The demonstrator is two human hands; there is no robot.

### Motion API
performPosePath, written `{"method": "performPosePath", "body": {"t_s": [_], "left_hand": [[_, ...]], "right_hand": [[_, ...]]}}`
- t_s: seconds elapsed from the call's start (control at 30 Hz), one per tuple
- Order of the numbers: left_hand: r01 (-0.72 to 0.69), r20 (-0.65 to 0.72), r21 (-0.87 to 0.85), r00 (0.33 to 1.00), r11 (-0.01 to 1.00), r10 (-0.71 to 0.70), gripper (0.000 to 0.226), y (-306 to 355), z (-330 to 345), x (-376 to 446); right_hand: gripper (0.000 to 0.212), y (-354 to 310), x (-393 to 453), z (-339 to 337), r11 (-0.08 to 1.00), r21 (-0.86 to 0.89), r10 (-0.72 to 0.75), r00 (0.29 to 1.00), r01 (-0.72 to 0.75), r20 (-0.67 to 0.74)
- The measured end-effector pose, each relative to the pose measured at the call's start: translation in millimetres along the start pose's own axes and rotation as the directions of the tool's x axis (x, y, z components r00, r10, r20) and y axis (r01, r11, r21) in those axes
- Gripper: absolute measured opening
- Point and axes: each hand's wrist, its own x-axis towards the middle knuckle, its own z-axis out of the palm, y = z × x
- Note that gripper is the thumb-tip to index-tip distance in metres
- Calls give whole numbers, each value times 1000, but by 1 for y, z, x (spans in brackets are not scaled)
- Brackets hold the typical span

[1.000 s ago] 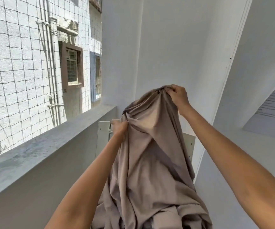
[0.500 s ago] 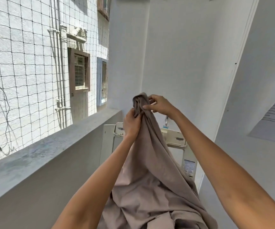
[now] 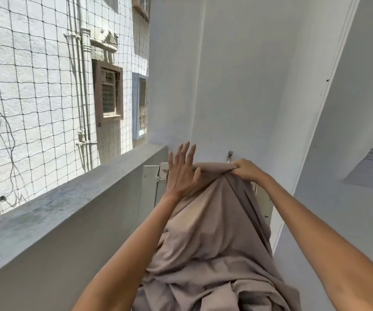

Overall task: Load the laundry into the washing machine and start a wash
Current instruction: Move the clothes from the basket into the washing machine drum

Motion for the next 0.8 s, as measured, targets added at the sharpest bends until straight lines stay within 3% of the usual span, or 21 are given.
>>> {"method": "performPosePath", "body": {"t_s": [0.07,0.1,0.17,0.23,0.3,0.4,0.47,0.53,0.63,0.7,0.8], "left_hand": [[-177,134,51,976,983,169,79,7,6,3],[-195,176,58,967,979,182,81,12,10,6],[-71,141,-21,987,997,73,77,23,16,11],[90,-7,-180,996,980,-93,53,31,17,15],[137,-113,-250,979,958,-169,29,33,16,19],[186,-186,-298,951,936,-248,24,27,8,21],[234,-203,-302,931,924,-302,24,19,2,19],[276,-189,-324,918,905,-348,24,7,-2,15],[356,-113,-275,910,893,-398,21,-15,-1,5],[422,36,-134,906,897,-421,27,-25,1,-1],[400,231,-147,903,904,-362,70,-26,4,-5]], "right_hand": [[15,-19,2,-15,995,76,-64,995,71,-81],[14,-31,2,-21,976,178,-105,986,127,-131],[18,-51,-1,-29,902,370,-153,967,221,-206],[17,-59,-1,-30,849,458,-193,961,265,-198],[23,-54,-5,-23,852,456,-222,966,258,-130],[52,-23,-16,5,889,414,-250,965,197,78],[45,5,-27,33,956,274,-173,956,105,237],[36,34,-35,62,984,178,-41,951,-15,306],[24,60,-42,78,975,165,101,960,-148,261],[19,61,-40,67,971,153,153,969,-183,193],[20,38,-27,34,975,130,187,982,-182,-30]]}}
